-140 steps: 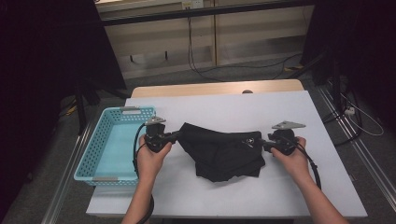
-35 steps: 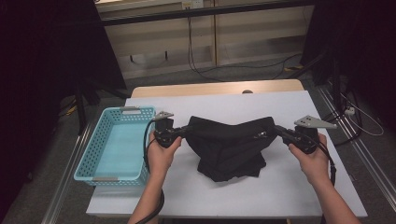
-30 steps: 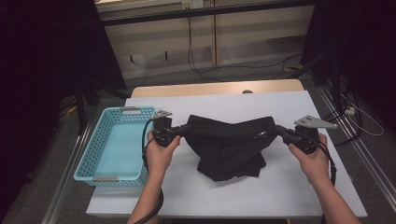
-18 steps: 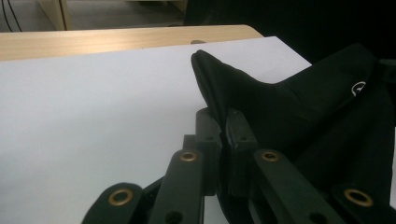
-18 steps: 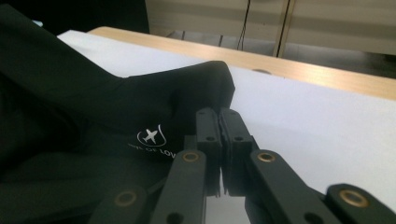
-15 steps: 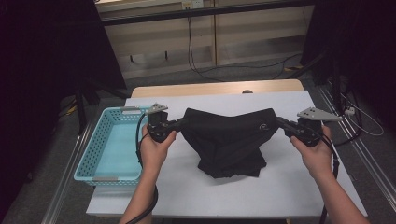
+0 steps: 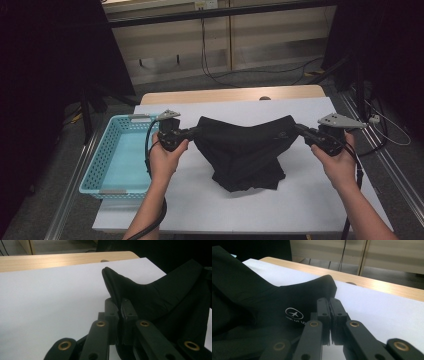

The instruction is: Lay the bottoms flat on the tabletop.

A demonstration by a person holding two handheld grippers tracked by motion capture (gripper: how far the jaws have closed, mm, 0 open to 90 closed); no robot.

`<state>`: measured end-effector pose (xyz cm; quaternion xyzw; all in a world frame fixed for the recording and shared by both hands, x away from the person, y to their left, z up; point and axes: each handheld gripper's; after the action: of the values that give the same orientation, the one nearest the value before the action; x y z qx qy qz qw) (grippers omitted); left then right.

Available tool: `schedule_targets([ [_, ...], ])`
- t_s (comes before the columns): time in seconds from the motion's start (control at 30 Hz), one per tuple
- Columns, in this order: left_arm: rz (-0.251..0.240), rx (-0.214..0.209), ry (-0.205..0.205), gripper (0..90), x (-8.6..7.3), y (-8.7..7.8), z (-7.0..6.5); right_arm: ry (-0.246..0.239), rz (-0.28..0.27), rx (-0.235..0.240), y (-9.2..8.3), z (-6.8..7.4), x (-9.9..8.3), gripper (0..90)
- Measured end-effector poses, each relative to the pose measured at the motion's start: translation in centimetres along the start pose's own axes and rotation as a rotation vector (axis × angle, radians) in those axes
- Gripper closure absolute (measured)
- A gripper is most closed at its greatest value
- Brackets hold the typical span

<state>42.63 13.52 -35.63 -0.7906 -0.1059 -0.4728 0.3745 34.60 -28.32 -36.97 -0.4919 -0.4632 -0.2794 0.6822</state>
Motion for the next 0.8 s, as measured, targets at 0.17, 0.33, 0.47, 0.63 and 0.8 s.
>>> schedule_targets([
  [0.17, -0.013, 0.000, 0.017, 86.1, 1.3, -0.4, -0.2, -0.008, -0.012, -0.010, -0.2, -0.2, 0.7, 87.8],
  [0.33, -0.025, -0.001, 0.028, 86.1, 2.6, -0.5, -0.5, -0.012, -0.039, -0.028, -0.5, -0.4, 1.9, 87.8],
  [0.47, -0.030, 0.005, 0.034, 86.2, 2.8, -0.4, -0.6, -0.010, -0.036, -0.037, -0.5, -0.4, 1.8, 87.8],
  [0.63, -0.027, 0.000, 0.021, 86.1, 2.1, -0.3, -0.3, -0.007, -0.033, -0.034, -0.3, -0.3, 1.3, 87.8],
  [0.8, -0.026, 0.006, 0.023, 86.1, 1.4, -0.5, -0.2, -0.021, -0.027, -0.035, -0.3, -0.1, 0.7, 87.8],
])
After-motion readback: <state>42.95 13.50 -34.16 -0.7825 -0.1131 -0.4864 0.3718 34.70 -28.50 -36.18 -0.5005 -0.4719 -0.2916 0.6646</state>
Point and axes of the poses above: each handheld gripper's, and its own axes: y roughly forward along the jaws, x roughly out of its top, z roughly to its left, and after that the axes turned 2 degrees about y, right-handed
